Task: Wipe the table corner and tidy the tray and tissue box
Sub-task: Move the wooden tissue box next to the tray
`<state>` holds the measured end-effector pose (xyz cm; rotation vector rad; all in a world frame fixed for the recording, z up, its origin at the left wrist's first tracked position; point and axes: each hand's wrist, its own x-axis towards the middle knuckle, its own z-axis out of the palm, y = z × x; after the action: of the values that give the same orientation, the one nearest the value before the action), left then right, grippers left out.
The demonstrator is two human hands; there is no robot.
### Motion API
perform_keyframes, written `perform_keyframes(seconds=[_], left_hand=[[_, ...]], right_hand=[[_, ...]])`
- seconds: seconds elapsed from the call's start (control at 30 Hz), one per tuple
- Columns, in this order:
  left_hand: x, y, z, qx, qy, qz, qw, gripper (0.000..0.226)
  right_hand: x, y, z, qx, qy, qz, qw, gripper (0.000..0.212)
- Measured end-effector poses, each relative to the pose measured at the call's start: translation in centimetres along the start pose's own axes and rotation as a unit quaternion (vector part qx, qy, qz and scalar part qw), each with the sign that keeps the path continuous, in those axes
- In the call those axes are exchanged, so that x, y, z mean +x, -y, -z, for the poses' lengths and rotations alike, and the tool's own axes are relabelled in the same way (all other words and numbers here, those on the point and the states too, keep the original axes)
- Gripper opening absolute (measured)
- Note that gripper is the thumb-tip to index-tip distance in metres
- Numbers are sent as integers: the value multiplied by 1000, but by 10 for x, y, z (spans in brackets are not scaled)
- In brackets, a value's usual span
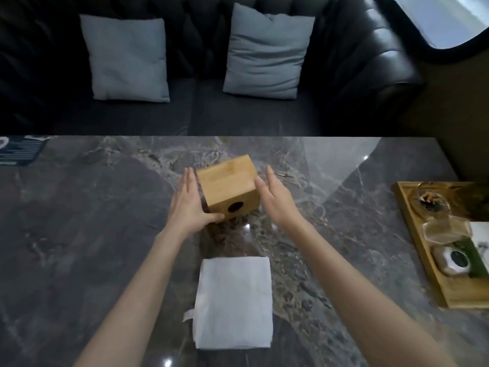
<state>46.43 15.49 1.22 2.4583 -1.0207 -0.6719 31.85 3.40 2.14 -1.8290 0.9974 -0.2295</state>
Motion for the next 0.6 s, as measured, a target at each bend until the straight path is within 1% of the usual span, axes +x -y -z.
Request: perform_keyframes(seconds=[0.1, 0.2, 0.33, 0.6], left_hand=[[6, 4, -5, -97, 5, -17, 995, 126], [8, 7, -4, -147, -8, -34, 989, 116], [7, 8, -2, -165, -19, -50, 985, 104], [-1, -3, 1, -152, -40, -58, 986, 91]], right_hand=[[1, -5, -6, 34, 10, -28, 999, 57], [0, -8, -9, 41, 14, -28, 999, 47], [1, -8, -13, 55, -1, -26, 998, 41], [-2, -5, -7, 63, -20, -32, 997, 40]])
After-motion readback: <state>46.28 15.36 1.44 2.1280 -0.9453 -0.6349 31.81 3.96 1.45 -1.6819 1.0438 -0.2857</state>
